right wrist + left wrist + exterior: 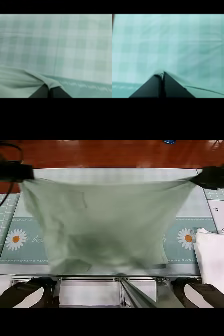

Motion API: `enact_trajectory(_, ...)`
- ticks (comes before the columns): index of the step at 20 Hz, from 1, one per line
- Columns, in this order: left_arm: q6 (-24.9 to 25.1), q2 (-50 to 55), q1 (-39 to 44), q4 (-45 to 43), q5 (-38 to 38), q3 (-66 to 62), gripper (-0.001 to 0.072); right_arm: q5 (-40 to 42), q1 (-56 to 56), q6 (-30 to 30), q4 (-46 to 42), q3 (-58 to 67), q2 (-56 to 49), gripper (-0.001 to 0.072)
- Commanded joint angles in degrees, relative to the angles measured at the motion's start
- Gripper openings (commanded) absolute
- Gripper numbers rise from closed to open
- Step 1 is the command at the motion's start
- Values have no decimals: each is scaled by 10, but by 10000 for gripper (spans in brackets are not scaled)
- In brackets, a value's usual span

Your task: Fold the shirts.

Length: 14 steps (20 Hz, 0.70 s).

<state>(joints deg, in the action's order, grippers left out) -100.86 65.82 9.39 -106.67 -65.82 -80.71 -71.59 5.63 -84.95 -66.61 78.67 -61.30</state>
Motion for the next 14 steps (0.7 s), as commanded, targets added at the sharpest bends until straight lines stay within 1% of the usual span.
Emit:
enact_trajectory(1,-11,175,-25,24,72,-65,15,127,0,34,64,27,-165,22)
enact_trajectory(3,-20,266,-38,24,73,-138,15,163,0,40,85,84,-261,22)
enact_trajectory(4,-21,304,-43,34,72,-172,15,168,0,38,88,116,-303,22)
enact_trajectory(6,-21,369,-54,84,65,-229,15,165,0,28,94,182,-383,22)
enact_trajectory(8,-16,406,-64,160,62,-252,14,159,1,12,94,228,-439,22)
enact_trajectory(10,5,421,-79,226,63,-252,14,161,9,2,103,245,-465,22)
enact_trajectory(11,14,424,-87,242,63,-252,15,160,17,0,111,247,-471,22)
enact_trajectory(13,15,424,-104,265,57,-252,15,149,35,0,123,247,-472,22)
enact_trajectory(14,45,424,-111,288,40,-252,15,132,43,1,129,247,-472,22)
